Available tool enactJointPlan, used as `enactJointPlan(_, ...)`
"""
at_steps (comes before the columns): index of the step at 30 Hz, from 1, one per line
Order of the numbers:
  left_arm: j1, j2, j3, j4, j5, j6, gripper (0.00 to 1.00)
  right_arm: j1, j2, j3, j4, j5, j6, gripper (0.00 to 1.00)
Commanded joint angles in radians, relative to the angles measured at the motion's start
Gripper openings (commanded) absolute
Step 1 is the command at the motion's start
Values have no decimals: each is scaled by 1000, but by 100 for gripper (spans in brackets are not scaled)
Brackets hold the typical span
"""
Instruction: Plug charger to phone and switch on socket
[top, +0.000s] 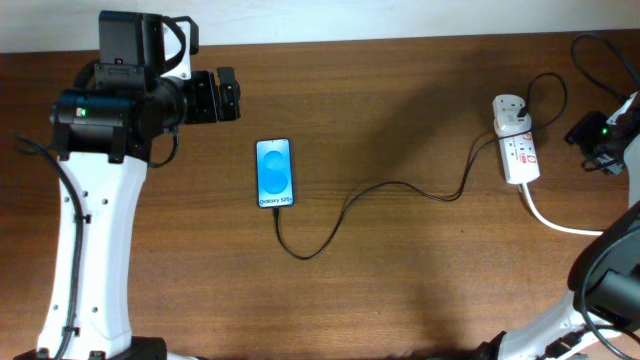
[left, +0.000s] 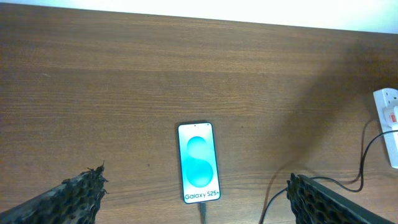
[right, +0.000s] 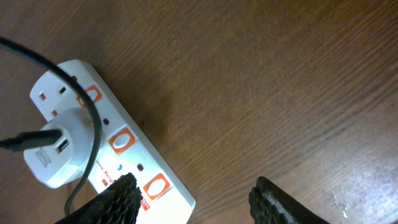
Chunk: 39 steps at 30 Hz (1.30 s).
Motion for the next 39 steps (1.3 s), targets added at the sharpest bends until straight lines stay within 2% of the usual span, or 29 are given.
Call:
enactJointPlan(1, 4, -13, 8, 2, -8, 6, 99, -6, 35, 1, 21, 12, -11, 61)
enactJointPlan(5, 4, -13, 8, 2, -8, 6, 99, -3, 126, 0, 106, -89, -56, 61)
enactJointPlan(19, 4, -13, 8, 2, -8, 6, 99, 85, 218, 0, 211, -105, -97, 64)
enactJointPlan(26, 4, -13, 8, 2, -8, 6, 99, 129, 270, 0, 192, -121, -116, 64)
enactJointPlan(39, 4, -13, 8, 2, -8, 6, 99, 105, 256, 19, 66, -128, -65, 66)
